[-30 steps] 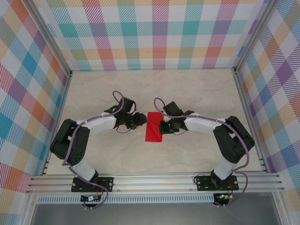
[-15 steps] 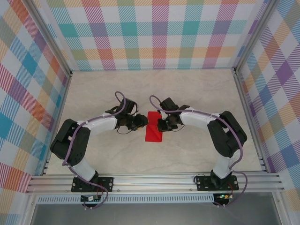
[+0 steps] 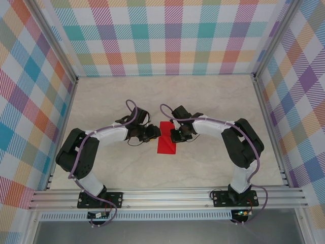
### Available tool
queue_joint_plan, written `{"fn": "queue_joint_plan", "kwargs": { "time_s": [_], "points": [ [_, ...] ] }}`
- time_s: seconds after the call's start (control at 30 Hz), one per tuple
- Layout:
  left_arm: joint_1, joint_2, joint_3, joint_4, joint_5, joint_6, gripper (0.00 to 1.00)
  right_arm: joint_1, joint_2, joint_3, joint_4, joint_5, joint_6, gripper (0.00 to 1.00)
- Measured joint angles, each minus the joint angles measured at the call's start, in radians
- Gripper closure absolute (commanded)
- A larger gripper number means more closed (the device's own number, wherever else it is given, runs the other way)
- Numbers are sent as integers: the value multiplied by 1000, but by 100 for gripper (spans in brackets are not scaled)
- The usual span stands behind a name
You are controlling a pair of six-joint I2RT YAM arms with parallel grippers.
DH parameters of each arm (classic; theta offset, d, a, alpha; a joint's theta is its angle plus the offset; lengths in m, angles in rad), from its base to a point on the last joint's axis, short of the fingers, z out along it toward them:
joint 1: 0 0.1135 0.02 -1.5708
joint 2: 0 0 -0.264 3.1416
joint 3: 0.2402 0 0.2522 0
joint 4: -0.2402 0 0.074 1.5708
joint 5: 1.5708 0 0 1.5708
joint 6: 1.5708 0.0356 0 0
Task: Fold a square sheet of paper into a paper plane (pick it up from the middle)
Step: Fold the triangle a second time at the center of the table.
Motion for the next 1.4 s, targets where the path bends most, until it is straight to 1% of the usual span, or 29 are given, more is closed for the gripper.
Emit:
{"fn": "queue_joint_plan", "kwargs": {
  "time_s": [0.7,0.93,1.07,1.4],
  "points": [
    [0,13,4,0,0,0,72,0,21,8,-13,36,0,86],
    [-1,21,4,8,20,-11,83,0,27,8,-13,39,1,86],
    [-1,31,4,39,43,-42,100,0,30,8,-13,42,4,86],
    [-2,43,-5,130,68,-107,100,0,30,8,-13,43,4,86]
  ]
}}
